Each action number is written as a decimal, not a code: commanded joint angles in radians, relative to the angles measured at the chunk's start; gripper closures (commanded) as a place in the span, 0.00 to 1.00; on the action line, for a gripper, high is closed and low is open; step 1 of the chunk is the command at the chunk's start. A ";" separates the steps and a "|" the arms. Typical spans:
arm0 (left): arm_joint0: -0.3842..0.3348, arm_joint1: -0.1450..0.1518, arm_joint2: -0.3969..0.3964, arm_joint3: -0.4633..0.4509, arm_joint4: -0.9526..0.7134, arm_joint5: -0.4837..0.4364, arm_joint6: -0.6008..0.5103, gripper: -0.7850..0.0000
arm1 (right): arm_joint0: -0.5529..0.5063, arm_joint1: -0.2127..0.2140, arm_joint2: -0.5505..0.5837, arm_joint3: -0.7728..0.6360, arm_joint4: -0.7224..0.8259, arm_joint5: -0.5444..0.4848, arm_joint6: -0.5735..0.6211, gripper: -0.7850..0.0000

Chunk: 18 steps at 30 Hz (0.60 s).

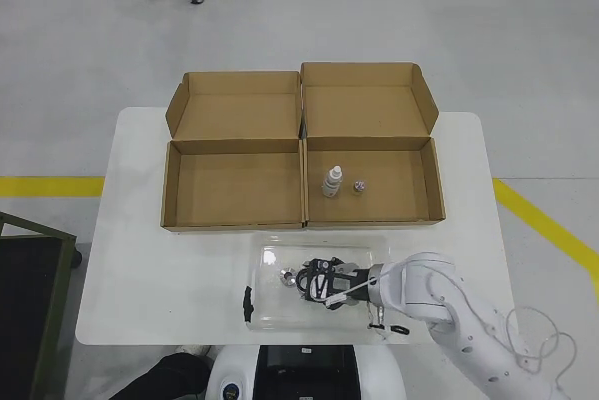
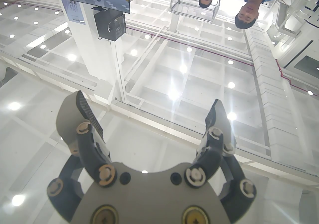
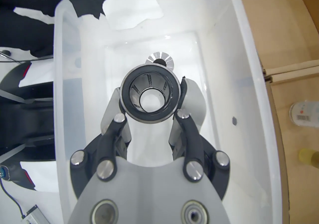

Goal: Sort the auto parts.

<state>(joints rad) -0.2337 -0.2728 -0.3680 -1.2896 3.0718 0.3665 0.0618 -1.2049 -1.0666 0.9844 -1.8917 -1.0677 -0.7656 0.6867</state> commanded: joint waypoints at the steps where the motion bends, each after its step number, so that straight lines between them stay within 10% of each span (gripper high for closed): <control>1: 0.000 0.000 0.000 0.000 0.000 0.000 0.000 0.00 | -0.015 0.004 0.019 0.001 0.012 -0.005 -0.028 1.00; 18: 0.000 0.000 0.000 0.000 0.000 0.000 0.000 0.00 | -0.049 0.021 0.066 0.024 -0.067 0.036 -0.067 1.00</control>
<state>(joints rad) -0.2337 -0.2728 -0.3680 -1.2896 3.0718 0.3665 0.0618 -1.2568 -1.0446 1.0567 -1.8673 -1.1243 -0.7349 0.6148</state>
